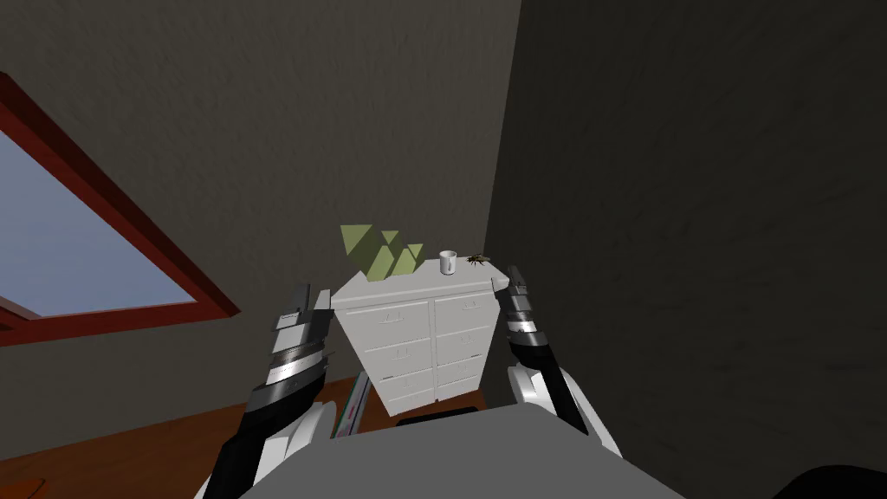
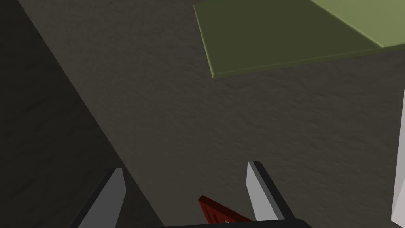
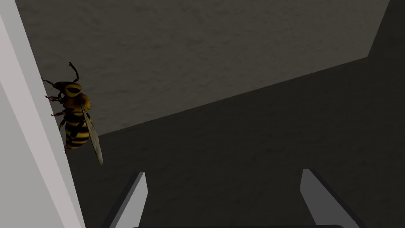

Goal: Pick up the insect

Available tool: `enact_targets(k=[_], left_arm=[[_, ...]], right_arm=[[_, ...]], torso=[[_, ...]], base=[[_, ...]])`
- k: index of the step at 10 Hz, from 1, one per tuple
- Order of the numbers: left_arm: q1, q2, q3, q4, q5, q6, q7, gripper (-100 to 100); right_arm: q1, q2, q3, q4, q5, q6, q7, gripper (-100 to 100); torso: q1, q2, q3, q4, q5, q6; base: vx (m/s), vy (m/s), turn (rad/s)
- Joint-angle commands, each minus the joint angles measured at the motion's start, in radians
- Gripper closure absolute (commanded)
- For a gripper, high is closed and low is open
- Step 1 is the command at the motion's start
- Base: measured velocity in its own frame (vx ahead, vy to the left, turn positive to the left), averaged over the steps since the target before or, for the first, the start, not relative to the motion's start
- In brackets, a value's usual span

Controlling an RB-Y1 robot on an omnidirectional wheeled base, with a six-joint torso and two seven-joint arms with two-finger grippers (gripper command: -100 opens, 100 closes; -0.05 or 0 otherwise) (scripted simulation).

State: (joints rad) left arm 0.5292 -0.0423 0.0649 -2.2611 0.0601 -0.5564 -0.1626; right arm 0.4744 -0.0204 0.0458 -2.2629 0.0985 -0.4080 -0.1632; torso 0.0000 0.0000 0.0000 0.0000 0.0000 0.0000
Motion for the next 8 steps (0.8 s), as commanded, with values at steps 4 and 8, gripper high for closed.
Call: enact_targets(k=[4,8], left_arm=[[0.000,0.000,0.000,0.000,0.000,0.000,0.000,0],[0.000,0.000,0.000,0.000,0.000,0.000,0.000,0]], right_arm=[[0.040,-0.124,-0.084,0.054,0.072,-0.024,-0.006,-100],[0.085,-0.235,-0.168,0.126,0.140,-0.044,-0.012,-100]], torso=[[0.009,0.005,0.003,0.001,0.002,0.000],[0.005,0.002,0.001,0.001,0.001,0.000]], base=[[-0.065,0.112,0.025],[-0.031,0.103,0.030]])
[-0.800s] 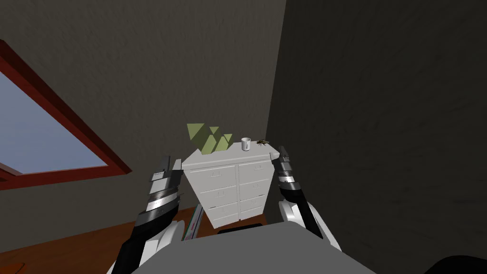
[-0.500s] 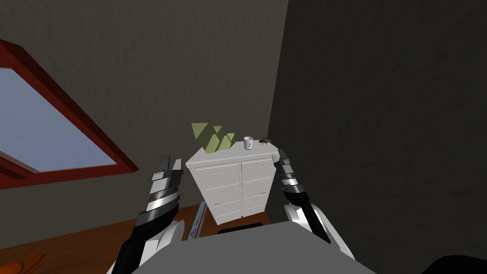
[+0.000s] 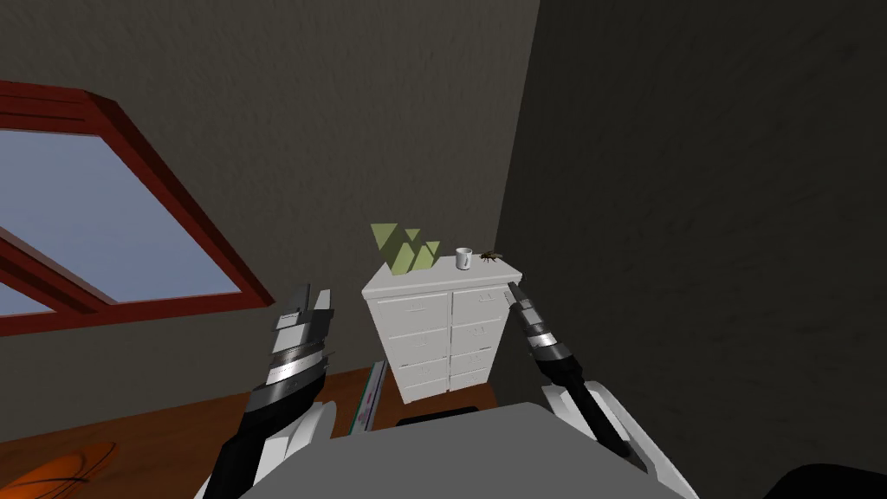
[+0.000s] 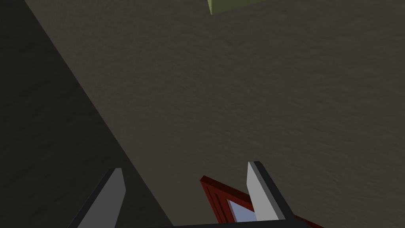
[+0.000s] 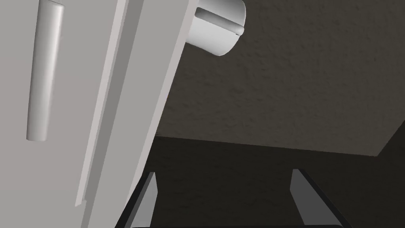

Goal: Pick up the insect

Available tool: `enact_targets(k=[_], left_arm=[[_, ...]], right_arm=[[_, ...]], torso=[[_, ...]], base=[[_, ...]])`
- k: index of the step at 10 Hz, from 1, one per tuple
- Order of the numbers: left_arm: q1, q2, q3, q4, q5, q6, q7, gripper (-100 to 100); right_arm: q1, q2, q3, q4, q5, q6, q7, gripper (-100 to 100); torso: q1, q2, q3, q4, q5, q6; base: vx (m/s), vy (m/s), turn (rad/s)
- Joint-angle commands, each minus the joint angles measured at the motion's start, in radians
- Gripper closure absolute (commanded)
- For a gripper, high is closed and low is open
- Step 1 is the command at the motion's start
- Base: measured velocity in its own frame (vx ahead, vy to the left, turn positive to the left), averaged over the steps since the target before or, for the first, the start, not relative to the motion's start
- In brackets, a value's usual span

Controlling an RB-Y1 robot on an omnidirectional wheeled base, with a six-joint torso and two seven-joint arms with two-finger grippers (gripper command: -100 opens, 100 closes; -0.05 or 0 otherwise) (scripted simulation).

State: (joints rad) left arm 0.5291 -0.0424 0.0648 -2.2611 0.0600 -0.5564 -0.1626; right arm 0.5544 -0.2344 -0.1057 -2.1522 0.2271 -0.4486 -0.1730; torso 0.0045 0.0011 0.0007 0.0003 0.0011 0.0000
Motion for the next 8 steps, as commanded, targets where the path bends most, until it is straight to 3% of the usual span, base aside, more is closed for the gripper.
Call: enact_targets(k=[1,2,4,5,6,7,8], left_arm=[[0.000,0.000,0.000,0.000,0.000,0.000,0.000,0],[0.000,0.000,0.000,0.000,0.000,0.000,0.000,0],[0.000,0.000,0.000,0.000,0.000,0.000,0.000,0],[0.000,0.000,0.000,0.000,0.000,0.000,0.000,0],[0.000,0.000,0.000,0.000,0.000,0.000,0.000,0],[0.000,0.000,0.000,0.000,0.000,0.000,0.000,0],[0.000,0.000,0.000,0.000,0.000,0.000,0.000,0]], right_arm=[[0.024,-0.050,-0.049,0.046,0.037,-0.010,-0.004,-100],[0.024,-0.066,-0.049,0.046,0.037,-0.010,-0.004,-100],[0.067,-0.136,-0.118,0.108,0.089,-0.026,-0.007,-100],[0.067,-0.160,-0.118,0.116,0.089,-0.026,-0.007,-100],[0.090,-0.193,-0.155,0.146,0.116,-0.034,-0.008,-100],[0.090,-0.211,-0.155,0.153,0.116,-0.034,-0.008,-100],[0.115,-0.250,-0.193,0.191,0.142,-0.043,-0.010,-100]], torso=[[0.000,0.000,0.000,0.000,0.000,0.000],[0.001,0.000,0.000,0.000,0.000,0.000],[0.001,0.000,0.000,0.000,0.000,0.000],[0.001,0.001,0.001,0.000,0.000,0.000],[0.001,0.001,0.001,0.000,0.000,0.000],[0.000,0.001,0.001,0.000,0.000,0.000],[-0.001,0.000,0.000,0.000,0.000,0.000]], base=[[-0.018,0.106,0.051],[-0.011,0.085,0.007],[-0.023,0.097,0.039],[-0.035,0.082,0.012],[-0.022,0.083,0.032],[-0.013,0.063,0.011],[-0.018,0.078,0.027]])
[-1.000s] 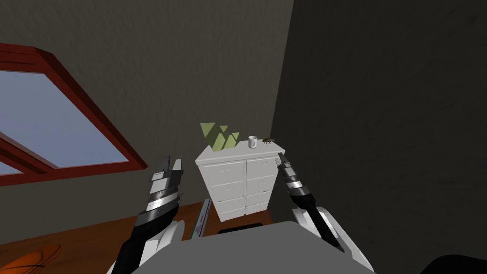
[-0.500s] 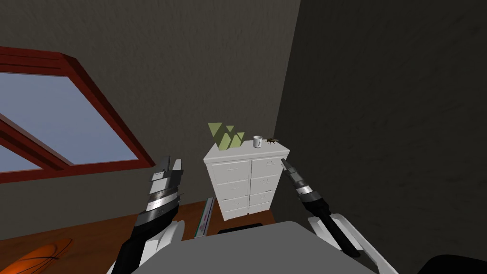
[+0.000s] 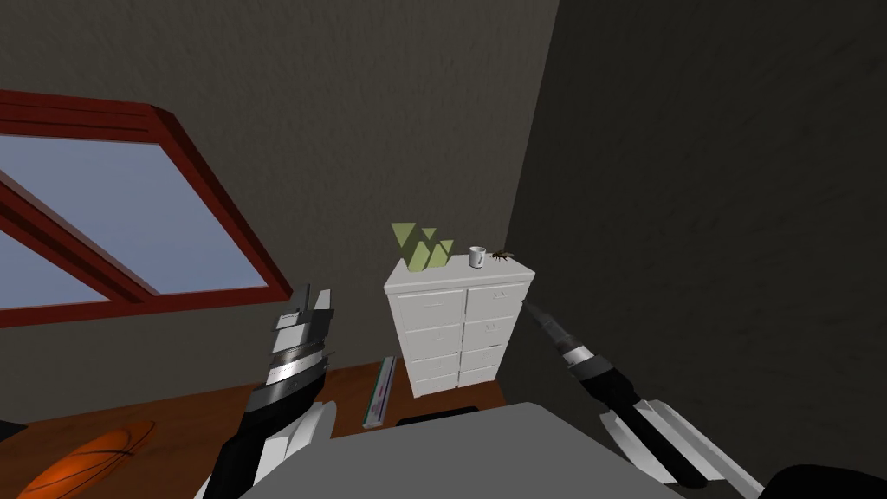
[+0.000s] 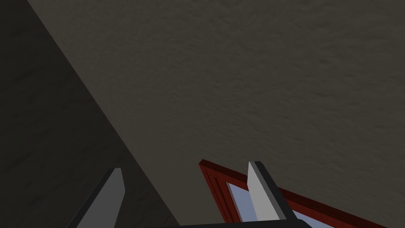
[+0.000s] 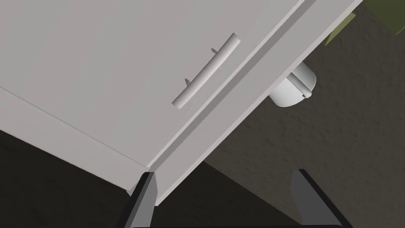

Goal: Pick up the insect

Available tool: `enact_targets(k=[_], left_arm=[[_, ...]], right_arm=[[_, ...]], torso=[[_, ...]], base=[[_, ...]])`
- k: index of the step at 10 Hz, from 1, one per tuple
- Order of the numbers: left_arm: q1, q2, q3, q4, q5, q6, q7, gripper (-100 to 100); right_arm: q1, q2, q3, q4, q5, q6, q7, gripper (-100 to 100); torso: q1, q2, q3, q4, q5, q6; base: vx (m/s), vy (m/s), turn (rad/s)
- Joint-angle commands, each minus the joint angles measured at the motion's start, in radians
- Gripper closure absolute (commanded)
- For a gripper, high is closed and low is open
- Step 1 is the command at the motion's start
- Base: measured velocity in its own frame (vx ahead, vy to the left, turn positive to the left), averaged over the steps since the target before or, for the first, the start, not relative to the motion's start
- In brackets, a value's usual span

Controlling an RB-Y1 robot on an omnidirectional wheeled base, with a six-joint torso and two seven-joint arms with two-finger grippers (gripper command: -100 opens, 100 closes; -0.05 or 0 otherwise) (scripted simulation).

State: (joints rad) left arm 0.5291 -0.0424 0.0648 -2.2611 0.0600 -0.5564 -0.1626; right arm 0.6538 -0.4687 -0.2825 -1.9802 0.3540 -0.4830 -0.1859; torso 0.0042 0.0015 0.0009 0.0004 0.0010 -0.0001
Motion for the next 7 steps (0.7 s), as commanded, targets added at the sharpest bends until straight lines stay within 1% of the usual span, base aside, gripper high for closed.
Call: enact_targets(k=[1,2,3,4,5,6,7], left_arm=[[0.000,0.000,0.000,0.000,0.000,0.000,0.000,0],[0.000,0.000,0.000,0.000,0.000,0.000,0.000,0],[0.000,0.000,0.000,0.000,0.000,0.000,0.000,0],[0.000,0.000,0.000,0.000,0.000,0.000,0.000,0],[0.000,0.000,0.000,0.000,0.000,0.000,0.000,0],[0.000,0.000,0.000,0.000,0.000,0.000,0.000,0],[0.000,0.000,0.000,0.000,0.000,0.000,0.000,0]], right_arm=[[0.016,-0.030,-0.017,0.021,0.015,-0.009,0.003,-100],[0.042,-0.068,-0.056,0.061,0.042,-0.018,0.002,-100],[0.042,-0.085,-0.056,0.061,0.042,-0.018,0.002,-100],[0.069,-0.123,-0.097,0.101,0.069,-0.028,0.001,-100],[0.069,-0.143,-0.097,0.102,0.069,-0.028,0.001,-100],[0.097,-0.179,-0.137,0.144,0.096,-0.038,0.000,-100],[0.097,-0.202,-0.138,0.144,0.096,-0.038,0.000,-100]], torso=[[0.000,0.000,0.000,0.000,0.000,0.000],[-0.001,0.000,0.000,0.000,0.000,0.000],[0.000,0.001,0.000,0.000,0.000,0.000],[0.000,0.000,0.000,0.000,0.000,0.000],[0.000,0.001,0.000,0.000,0.000,0.000],[0.000,0.001,0.000,0.000,0.000,0.000],[0.000,0.001,0.001,0.000,0.000,0.000]], base=[[-0.023,0.060,0.014],[-0.031,0.072,0.035],[-0.024,0.066,0.010],[-0.027,0.084,0.035],[-0.028,0.068,0.008],[-0.036,0.070,0.037],[-0.031,0.049,0.010]])
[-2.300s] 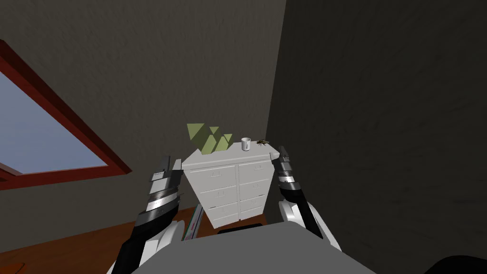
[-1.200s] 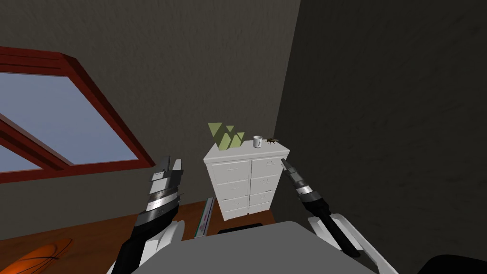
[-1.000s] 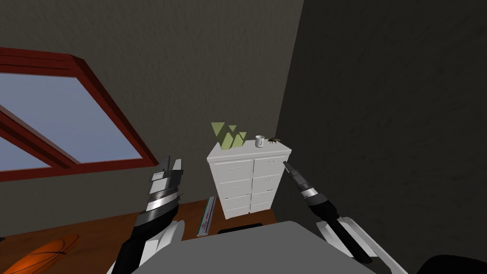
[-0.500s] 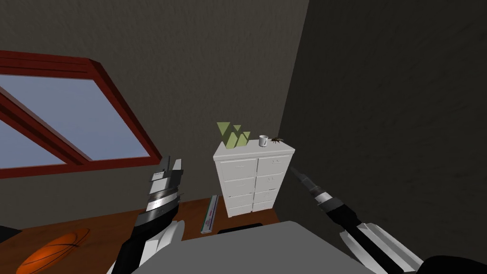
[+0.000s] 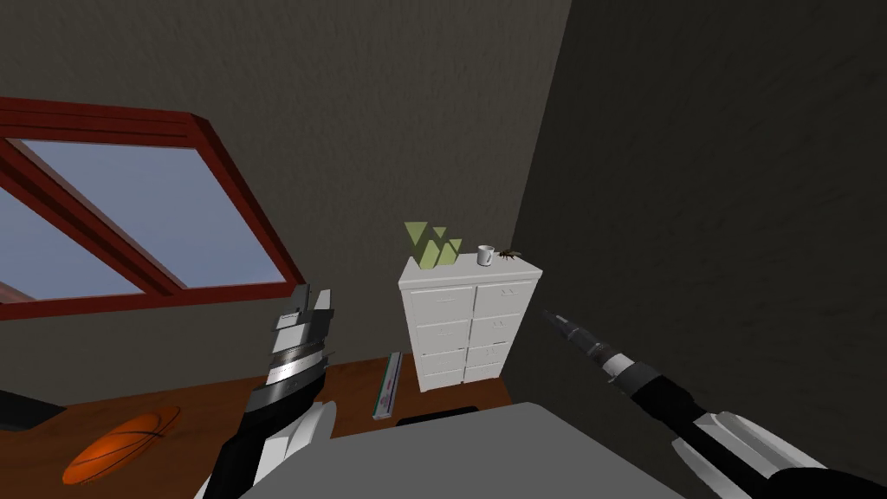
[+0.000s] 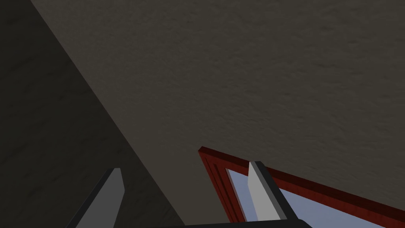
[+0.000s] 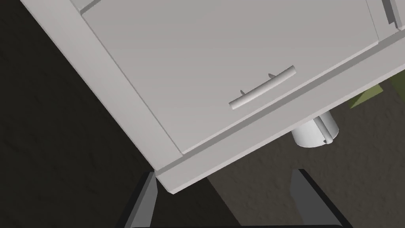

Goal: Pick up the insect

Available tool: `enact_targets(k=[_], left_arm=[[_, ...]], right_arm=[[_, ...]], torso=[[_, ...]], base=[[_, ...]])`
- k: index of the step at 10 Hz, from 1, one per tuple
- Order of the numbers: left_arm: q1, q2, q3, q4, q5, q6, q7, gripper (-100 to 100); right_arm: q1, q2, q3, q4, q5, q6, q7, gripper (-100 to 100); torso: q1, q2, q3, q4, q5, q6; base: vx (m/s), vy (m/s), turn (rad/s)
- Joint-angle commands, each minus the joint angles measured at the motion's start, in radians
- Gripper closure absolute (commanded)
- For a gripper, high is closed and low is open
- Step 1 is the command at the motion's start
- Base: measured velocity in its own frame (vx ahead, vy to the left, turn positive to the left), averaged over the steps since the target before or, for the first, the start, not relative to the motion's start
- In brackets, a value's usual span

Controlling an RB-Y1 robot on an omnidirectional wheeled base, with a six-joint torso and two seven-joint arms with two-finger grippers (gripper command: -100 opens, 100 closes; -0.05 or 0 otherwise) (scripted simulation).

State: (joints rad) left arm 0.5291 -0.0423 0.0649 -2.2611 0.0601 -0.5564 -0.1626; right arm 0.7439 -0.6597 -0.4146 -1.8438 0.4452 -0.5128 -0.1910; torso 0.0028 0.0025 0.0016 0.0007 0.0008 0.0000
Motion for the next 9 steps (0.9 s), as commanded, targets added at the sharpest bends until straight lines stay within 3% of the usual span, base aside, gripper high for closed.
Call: enact_targets(k=[1,2,3,4,5,6,7,8,9], left_arm=[[0.000,0.000,0.000,0.000,0.000,0.000,0.000,0],[0.000,0.000,0.000,0.000,0.000,0.000,0.000,0],[0.000,0.000,0.000,0.000,0.000,0.000,0.000,0],[0.000,0.000,0.000,0.000,0.000,0.000,0.000,0],[0.000,0.000,0.000,0.000,0.000,0.000,0.000,0],[0.000,0.000,0.000,0.000,0.000,0.000,0.000,0],[0.000,0.000,0.000,0.000,0.000,0.000,0.000,0],[0.000,0.000,0.000,0.000,0.000,0.000,0.000,0],[0.000,0.000,0.000,0.000,0.000,0.000,0.000,0]], right_arm=[[0.036,-0.050,-0.048,0.050,0.032,-0.019,0.004,-100],[0.036,-0.072,-0.048,0.050,0.032,-0.019,0.004,-100],[0.066,-0.103,-0.088,0.093,0.058,-0.030,0.003,-100],[0.066,-0.135,-0.091,0.093,0.058,-0.030,0.003,-100],[0.096,-0.167,-0.133,0.130,0.085,-0.041,0.002,-100],[0.096,-0.198,-0.133,0.136,0.085,-0.041,0.002,-100],[0.128,-0.225,-0.176,0.169,0.111,-0.052,0.001,-100],[0.128,-0.261,-0.176,0.179,0.111,-0.052,0.001,-100],[0.160,-0.289,-0.219,0.223,0.137,-0.064,0.000,-100]], torso=[[0.000,0.000,0.000,0.000,0.000,0.000],[0.000,0.000,0.000,0.000,0.000,0.000],[0.001,0.000,0.000,0.000,0.000,0.000],[0.001,0.000,0.000,0.000,0.000,0.000],[0.001,-0.001,0.000,0.000,0.000,0.000],[0.001,-0.001,0.000,0.000,0.000,0.000],[0.001,-0.001,-0.001,0.000,0.000,0.000],[0.002,-0.001,0.000,0.000,0.000,0.000],[0.001,-0.001,-0.001,0.000,0.000,0.000]], base=[[-0.038,0.065,0.033],[-0.028,0.062,0.012],[-0.022,0.076,0.039],[-0.021,0.064,0.008],[-0.025,0.074,0.033],[-0.018,0.065,0.017],[-0.023,0.079,0.039],[-0.015,0.064,0.014],[-0.020,0.070,0.043]])
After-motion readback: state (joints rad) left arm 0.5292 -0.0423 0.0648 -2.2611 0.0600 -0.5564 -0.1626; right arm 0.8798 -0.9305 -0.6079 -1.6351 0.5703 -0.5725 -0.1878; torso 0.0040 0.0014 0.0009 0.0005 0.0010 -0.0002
